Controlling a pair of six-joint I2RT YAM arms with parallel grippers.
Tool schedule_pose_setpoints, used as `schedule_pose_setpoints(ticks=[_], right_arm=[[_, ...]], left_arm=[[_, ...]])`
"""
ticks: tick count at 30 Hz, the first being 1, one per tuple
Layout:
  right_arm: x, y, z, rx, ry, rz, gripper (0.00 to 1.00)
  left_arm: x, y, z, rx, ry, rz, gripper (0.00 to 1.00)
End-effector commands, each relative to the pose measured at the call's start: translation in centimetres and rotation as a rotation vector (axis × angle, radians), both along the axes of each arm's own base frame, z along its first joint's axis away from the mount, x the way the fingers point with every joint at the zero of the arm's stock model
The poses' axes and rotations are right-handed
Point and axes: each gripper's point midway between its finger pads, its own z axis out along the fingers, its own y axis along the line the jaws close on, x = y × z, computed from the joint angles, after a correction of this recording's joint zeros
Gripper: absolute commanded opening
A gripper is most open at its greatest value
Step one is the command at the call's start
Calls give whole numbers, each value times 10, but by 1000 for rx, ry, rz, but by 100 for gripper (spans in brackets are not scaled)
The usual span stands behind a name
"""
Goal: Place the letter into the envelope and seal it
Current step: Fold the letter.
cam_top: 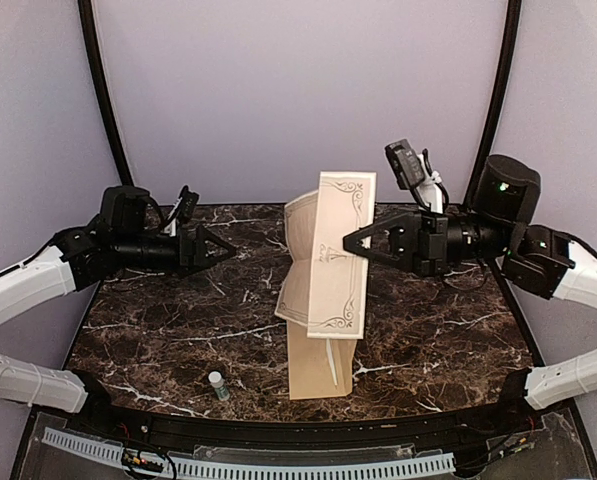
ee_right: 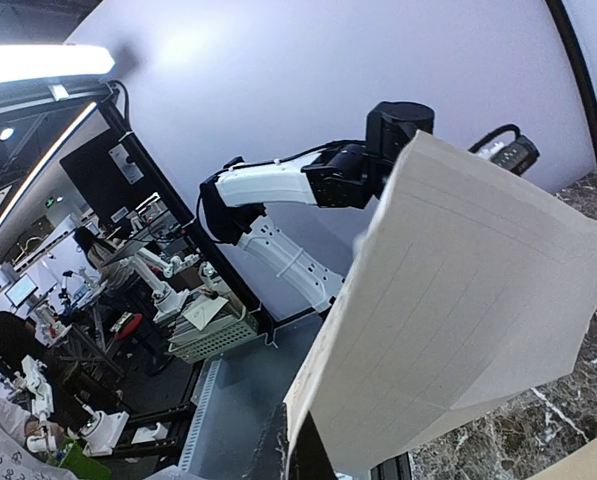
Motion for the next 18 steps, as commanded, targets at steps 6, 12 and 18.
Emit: schedule_pose_setpoints(ticks=[6,12,18], right_arm=[[-37,21,55,128,-125,167,0],[-51,24,65,173,-141,235,0],[-51,22,65,182,-154,220,0]], left_arm=[[1,-16,-14,-83,25,-64,83],[-13,-53,0,-160,-28,-207,82],[-45,-101,15,-219,-70,-409,80]])
